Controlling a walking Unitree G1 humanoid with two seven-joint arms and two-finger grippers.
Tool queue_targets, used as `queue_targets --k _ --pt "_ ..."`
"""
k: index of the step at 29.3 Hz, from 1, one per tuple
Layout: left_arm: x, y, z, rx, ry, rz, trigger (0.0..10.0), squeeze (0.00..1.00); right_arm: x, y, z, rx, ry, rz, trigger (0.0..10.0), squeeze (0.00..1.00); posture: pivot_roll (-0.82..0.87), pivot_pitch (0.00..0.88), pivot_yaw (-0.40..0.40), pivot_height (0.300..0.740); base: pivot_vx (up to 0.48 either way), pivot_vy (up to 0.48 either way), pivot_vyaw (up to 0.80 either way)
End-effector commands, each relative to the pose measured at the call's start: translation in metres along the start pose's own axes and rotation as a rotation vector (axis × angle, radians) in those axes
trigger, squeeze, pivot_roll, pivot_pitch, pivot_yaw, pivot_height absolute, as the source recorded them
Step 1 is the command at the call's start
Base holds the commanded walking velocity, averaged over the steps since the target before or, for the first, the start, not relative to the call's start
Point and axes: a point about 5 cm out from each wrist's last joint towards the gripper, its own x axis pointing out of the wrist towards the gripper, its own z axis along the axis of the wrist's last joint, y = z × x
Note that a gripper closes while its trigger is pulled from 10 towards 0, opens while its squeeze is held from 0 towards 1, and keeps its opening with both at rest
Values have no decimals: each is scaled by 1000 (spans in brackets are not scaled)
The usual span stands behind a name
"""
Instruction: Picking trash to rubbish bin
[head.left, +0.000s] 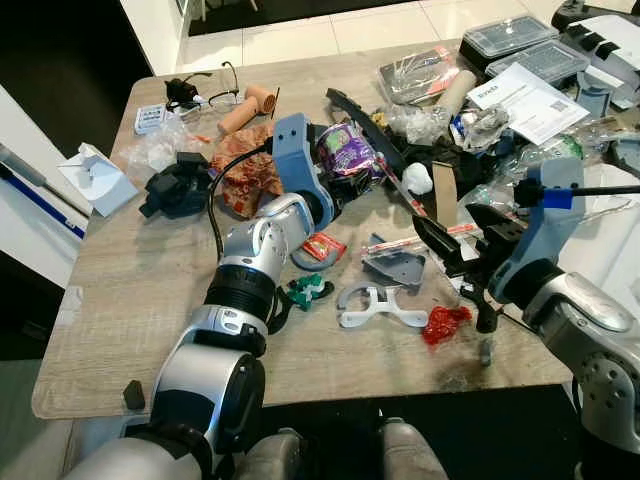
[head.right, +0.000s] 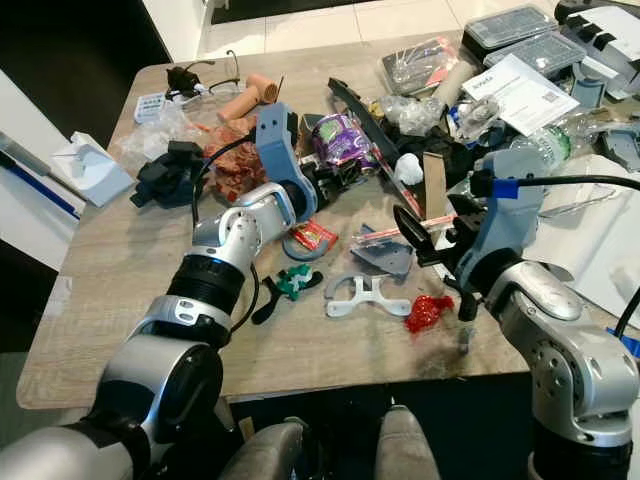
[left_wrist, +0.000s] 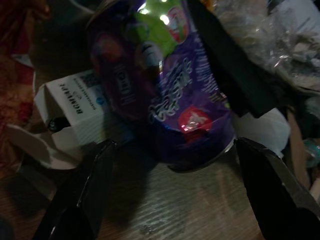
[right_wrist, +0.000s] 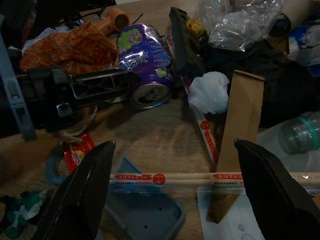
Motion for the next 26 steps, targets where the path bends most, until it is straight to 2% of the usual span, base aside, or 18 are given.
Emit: queue_targets --k 1,6,16,19,23,26 --pt "4 -13 -30 -57 62 -15 10000 0 -4 3 0 16 -3 2 10000 0 -240 212 142 740 0 0 0" --pt "4 -12 -27 -63 48 -6 10000 0 -6 5 0 25 -10 2 10000 0 -235 227 153 740 0 0 0" --pt "3 -16 -3 -127 -66 -33 10000 0 -14 14 1 63 -41 -2 10000 0 -234 269 172 740 0 0 0" --pt "4 -19 6 -162 -109 -50 10000 0 -17 16 2 70 -49 -1 10000 0 -238 278 174 740 0 0 0" --pt "7 -31 20 -247 -168 -107 10000 0 -21 16 4 73 -58 -12 10000 0 -257 288 180 740 0 0 0" --pt "7 -36 22 -269 -181 -137 10000 0 -22 15 5 74 -60 -20 10000 0 -260 289 182 740 0 0 0"
